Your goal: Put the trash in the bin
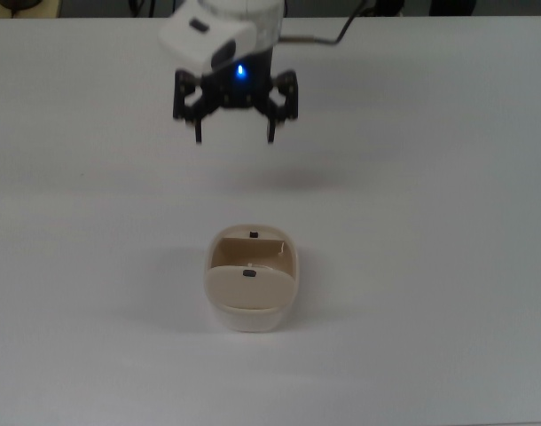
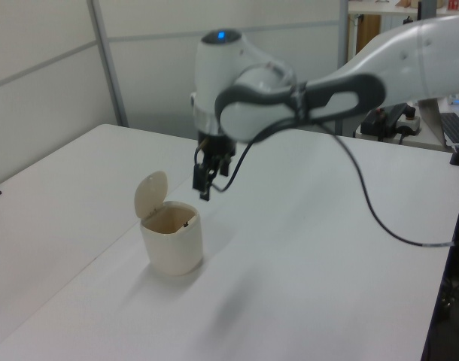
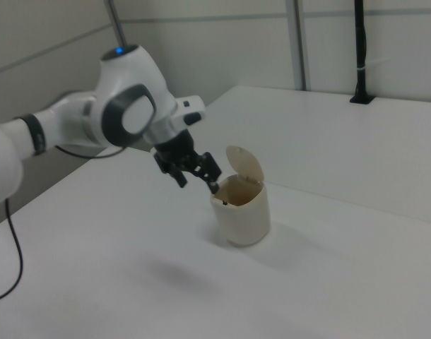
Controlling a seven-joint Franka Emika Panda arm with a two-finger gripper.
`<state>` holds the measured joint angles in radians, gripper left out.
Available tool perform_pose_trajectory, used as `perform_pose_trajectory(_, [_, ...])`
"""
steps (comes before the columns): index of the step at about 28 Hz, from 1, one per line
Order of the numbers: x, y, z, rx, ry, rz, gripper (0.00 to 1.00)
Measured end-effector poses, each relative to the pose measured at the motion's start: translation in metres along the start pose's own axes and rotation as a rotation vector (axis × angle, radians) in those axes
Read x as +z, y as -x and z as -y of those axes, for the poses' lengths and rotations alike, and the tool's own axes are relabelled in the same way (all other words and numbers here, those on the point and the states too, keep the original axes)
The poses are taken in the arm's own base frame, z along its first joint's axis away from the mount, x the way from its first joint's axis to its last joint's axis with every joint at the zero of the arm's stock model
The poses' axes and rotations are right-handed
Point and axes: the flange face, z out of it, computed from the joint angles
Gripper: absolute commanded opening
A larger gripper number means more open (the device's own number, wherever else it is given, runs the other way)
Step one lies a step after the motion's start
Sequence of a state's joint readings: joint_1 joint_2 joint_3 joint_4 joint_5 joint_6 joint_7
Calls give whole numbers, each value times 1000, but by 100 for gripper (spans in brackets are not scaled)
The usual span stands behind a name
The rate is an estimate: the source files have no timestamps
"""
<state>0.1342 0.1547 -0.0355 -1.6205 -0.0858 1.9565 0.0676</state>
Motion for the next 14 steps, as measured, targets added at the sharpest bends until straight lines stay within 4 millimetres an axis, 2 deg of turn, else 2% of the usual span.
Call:
perform_pose_trajectory(2, [-24, 11, -2, 39, -12, 39, 100])
perform_pose_trajectory(6, [-54, 30, -6, 151, -19, 133, 100])
perform_pose_trajectory(14, [-84, 44, -21, 233, -10, 164, 100])
